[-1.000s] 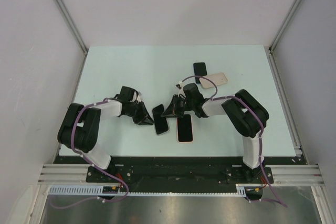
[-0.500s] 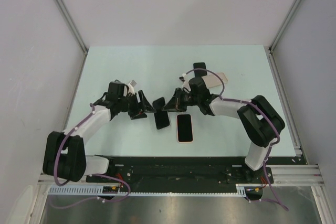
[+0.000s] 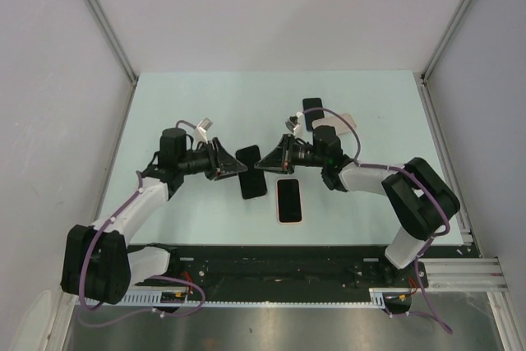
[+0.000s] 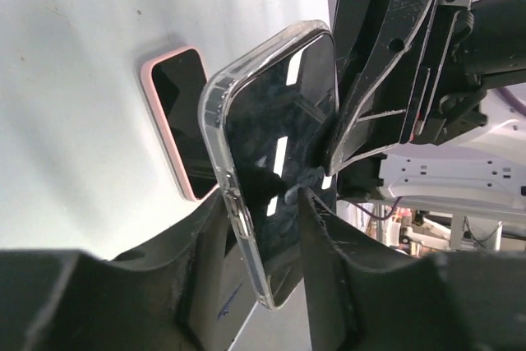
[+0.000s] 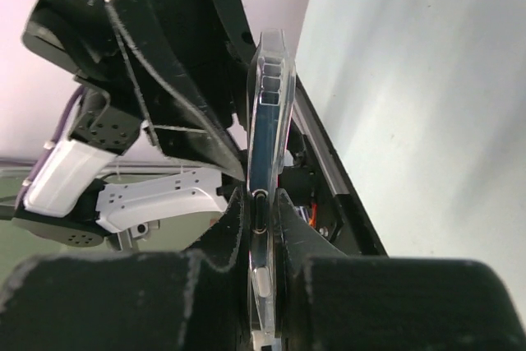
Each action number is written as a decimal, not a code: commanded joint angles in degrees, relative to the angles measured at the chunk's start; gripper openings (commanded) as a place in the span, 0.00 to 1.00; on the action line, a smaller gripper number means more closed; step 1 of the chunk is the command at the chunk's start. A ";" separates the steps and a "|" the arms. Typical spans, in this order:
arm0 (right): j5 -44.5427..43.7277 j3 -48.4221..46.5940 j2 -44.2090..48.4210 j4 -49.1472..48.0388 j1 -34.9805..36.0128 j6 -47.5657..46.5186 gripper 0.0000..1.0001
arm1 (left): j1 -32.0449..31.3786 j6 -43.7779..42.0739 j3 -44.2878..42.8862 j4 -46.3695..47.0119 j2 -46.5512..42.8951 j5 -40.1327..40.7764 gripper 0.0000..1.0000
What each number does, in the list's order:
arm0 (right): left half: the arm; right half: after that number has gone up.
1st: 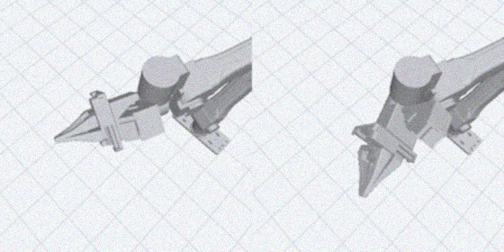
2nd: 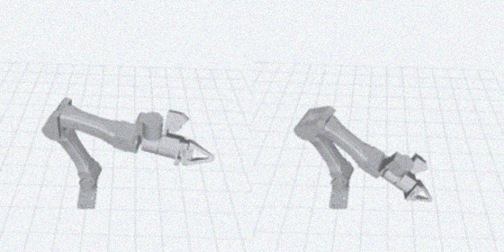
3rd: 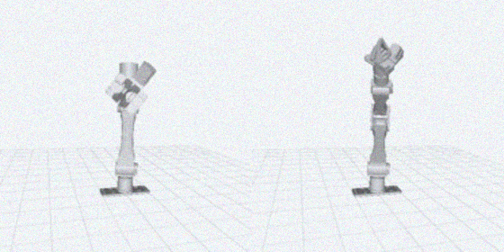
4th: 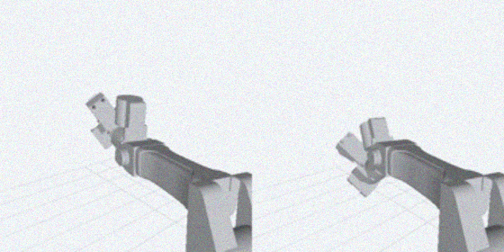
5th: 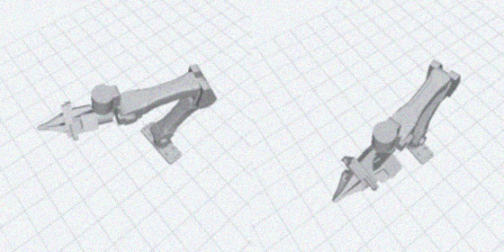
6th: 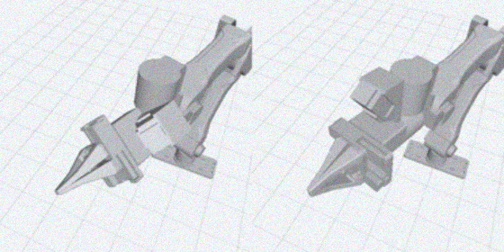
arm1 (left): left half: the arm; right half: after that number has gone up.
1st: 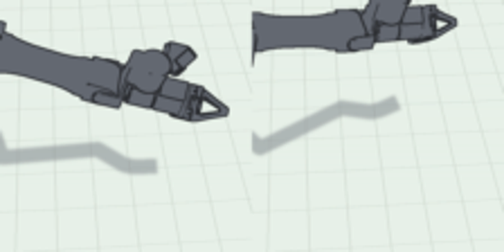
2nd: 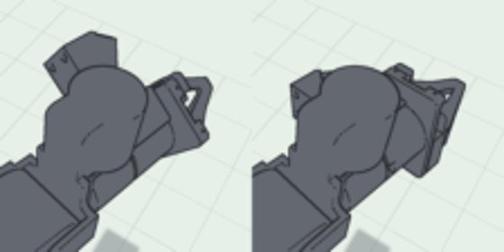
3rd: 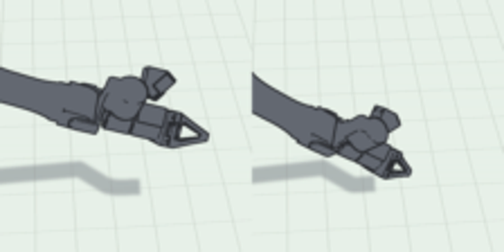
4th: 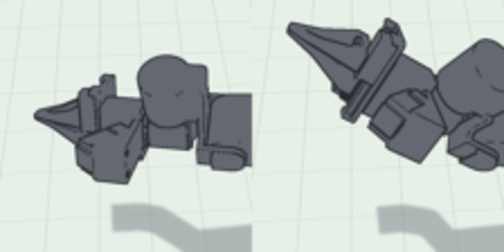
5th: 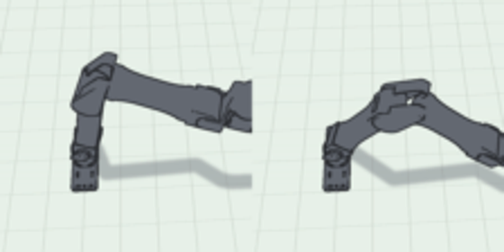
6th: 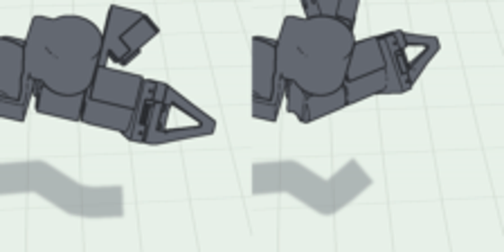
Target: Put the phone into the phone case
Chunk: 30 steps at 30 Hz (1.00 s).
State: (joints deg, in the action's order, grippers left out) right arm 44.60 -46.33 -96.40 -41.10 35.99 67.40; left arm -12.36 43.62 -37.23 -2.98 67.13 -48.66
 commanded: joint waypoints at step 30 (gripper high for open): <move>4.27 7.74 6.05 -12.59 0.31 4.23 0.01 | -0.47 12.30 3.22 20.39 -1.30 -6.35 0.06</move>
State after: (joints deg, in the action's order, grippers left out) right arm 48.75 -38.79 -92.53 -50.92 36.51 71.72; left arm -12.73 58.43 -32.97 15.70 66.67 -53.74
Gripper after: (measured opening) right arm 0.096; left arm 0.039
